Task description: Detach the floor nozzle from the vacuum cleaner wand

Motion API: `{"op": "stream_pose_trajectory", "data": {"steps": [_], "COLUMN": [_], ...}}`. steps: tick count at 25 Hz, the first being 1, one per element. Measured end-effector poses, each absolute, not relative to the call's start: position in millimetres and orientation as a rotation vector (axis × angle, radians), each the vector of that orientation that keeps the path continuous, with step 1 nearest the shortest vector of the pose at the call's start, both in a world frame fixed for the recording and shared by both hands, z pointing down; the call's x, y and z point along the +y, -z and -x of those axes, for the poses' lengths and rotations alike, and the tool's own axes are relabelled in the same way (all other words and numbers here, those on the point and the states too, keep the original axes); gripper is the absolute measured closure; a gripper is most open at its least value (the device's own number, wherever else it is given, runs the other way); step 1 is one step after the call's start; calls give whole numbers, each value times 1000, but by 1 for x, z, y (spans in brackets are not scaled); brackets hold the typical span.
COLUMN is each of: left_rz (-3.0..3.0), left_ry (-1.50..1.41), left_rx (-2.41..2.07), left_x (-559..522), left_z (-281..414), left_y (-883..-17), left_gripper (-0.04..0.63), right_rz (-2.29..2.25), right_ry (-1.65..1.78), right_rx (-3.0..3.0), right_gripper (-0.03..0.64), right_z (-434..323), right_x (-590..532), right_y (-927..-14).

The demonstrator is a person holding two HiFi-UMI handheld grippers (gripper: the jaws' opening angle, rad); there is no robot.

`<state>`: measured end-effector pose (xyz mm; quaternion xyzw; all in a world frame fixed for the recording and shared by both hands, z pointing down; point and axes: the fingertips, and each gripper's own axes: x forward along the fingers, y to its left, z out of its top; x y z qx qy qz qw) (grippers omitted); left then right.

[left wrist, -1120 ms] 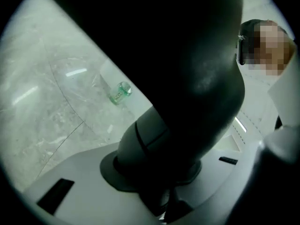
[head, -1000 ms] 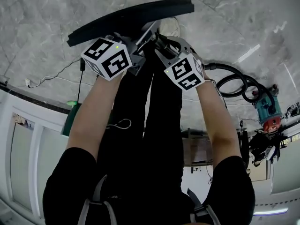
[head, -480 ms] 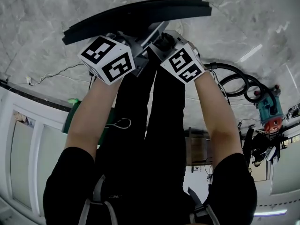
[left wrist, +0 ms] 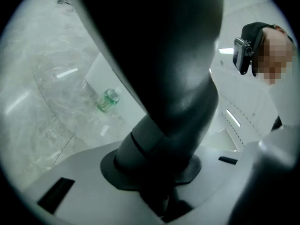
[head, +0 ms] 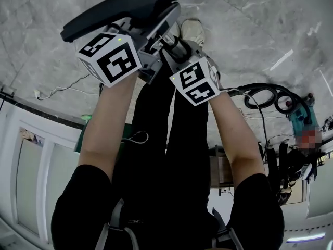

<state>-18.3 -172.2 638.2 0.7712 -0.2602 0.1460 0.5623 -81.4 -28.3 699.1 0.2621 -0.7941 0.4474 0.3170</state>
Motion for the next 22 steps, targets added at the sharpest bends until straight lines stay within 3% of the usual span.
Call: {"op": "stream_pose_trajectory", "data": {"steps": [3,7,9,11,14,16,22], "left_rz": [-1937,-1897,-1812,-1824,-1921,-1903,-1875], "left_ry": [-280,-312,-360,-394,-417,-446,-524], "left_rx": [-499,-421,-418,-418,-469,-519,-454], "left_x": [-176,-167,-163,-163,-170,-176,-158], "left_z": [12,4,3,2,0,8,27], "left_y": [-617,-619,-631,-632,-626,-633,-638], "left_gripper": [481,478,477,476,456,449,455], "right_rz": [-724,10,136,-189,-781,-815,129], "right_ry": [-1160,-1730,-1916,-1719,-1140,-1057,-1753], "right_rx": [-2113,-2286,-2256,-2199,-1939,-1891,-2194], "right_gripper": [532,545,545,548,558,560,558], "right_z": [84,95,97,91,57,53,101], "right_x": [-29,12,18,9,-14,-19,38], "right_y": [-693,-646,-630,-651,-705,-713,-646]}}
